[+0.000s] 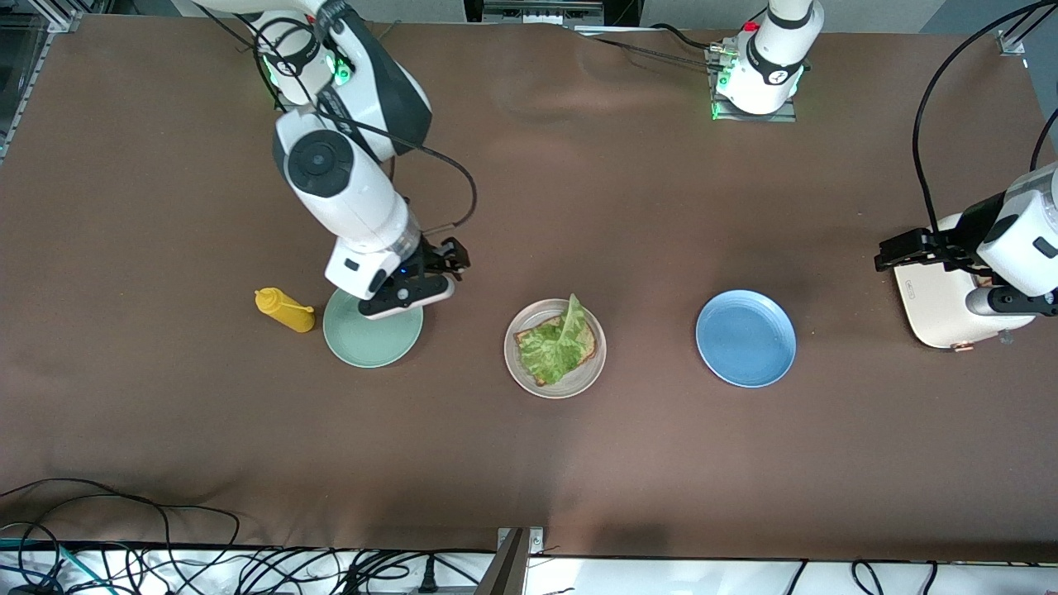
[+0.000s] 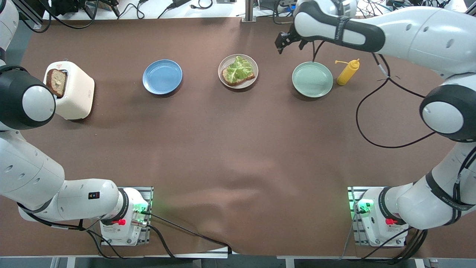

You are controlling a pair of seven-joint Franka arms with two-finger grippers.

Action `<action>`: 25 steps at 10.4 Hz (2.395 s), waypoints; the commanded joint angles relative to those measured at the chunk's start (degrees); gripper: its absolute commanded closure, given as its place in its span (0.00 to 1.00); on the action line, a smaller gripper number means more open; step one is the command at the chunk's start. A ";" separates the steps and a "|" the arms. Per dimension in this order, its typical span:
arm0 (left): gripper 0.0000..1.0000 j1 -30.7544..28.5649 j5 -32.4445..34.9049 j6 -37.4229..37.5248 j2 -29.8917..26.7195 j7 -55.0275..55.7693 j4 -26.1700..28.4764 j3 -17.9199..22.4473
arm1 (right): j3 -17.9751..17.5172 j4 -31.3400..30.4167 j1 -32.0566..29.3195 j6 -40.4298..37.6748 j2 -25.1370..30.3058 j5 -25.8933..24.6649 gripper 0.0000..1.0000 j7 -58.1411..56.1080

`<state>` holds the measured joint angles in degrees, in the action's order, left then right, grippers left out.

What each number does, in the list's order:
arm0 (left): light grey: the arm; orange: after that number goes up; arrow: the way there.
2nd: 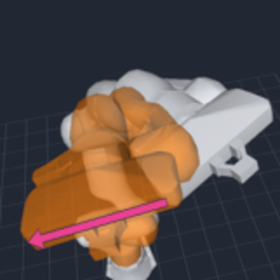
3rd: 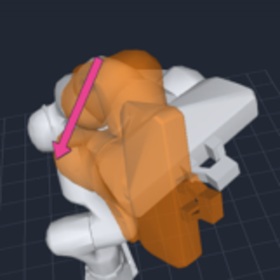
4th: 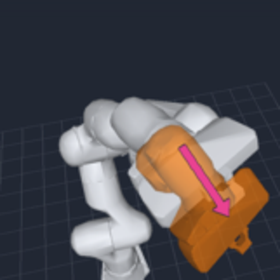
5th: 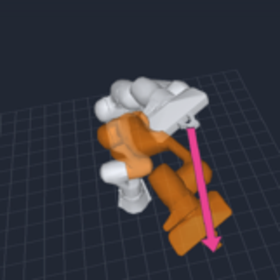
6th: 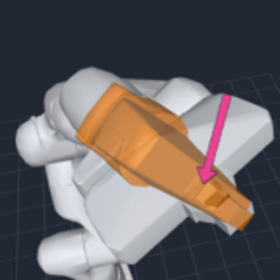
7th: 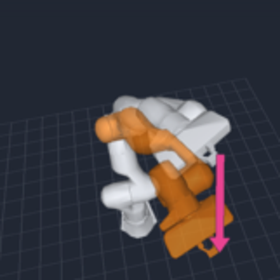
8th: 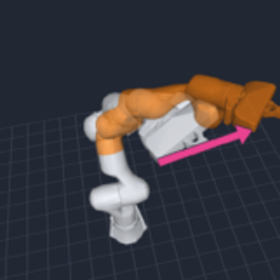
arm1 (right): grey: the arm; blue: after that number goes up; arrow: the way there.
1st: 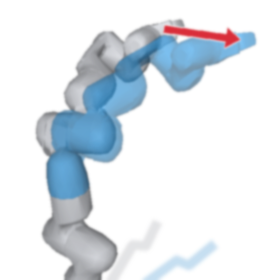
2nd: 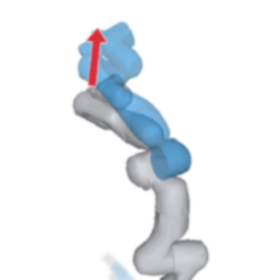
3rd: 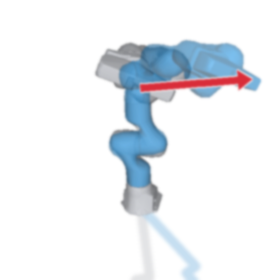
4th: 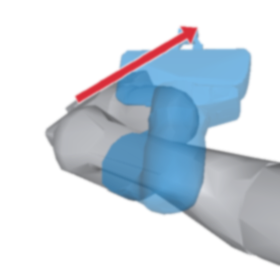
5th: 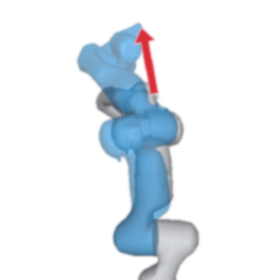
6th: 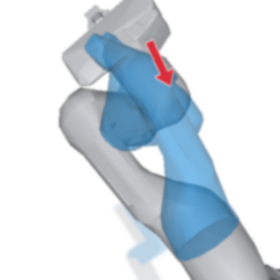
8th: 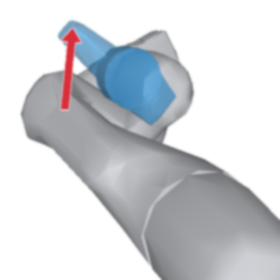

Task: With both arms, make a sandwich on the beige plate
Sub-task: 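Move the right gripper back toward the yellow squeeze bottle, then close the right gripper around the yellow squeeze bottle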

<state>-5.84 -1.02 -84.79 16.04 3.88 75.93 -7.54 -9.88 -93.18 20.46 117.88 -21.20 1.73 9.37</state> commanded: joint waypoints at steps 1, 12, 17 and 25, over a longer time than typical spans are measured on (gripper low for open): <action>0.00 0.04 0.93 0.86 -0.40 -1.16 -0.60 -0.10 | -1.37 -4.63 -4.97 -4.04 6.33 1.26 0.00 -10.28; 0.00 0.04 1.02 0.86 -0.40 -1.16 -0.60 -0.10 | -2.87 -6.57 -26.85 -13.99 10.75 6.17 0.00 -71.17; 0.00 -0.05 1.02 0.86 -0.40 -1.16 -0.60 -0.10 | 2.31 -6.40 -32.84 -12.67 1.97 16.79 0.00 -98.96; 0.00 0.04 1.02 0.86 -0.40 -1.16 -0.60 -0.10 | 9.26 -5.44 -35.92 -14.33 -13.15 40.43 0.00 -132.49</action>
<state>-5.86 -1.02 -84.79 16.05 3.88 75.91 -7.58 -0.71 -99.77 -14.99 105.01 -32.49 38.79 -119.93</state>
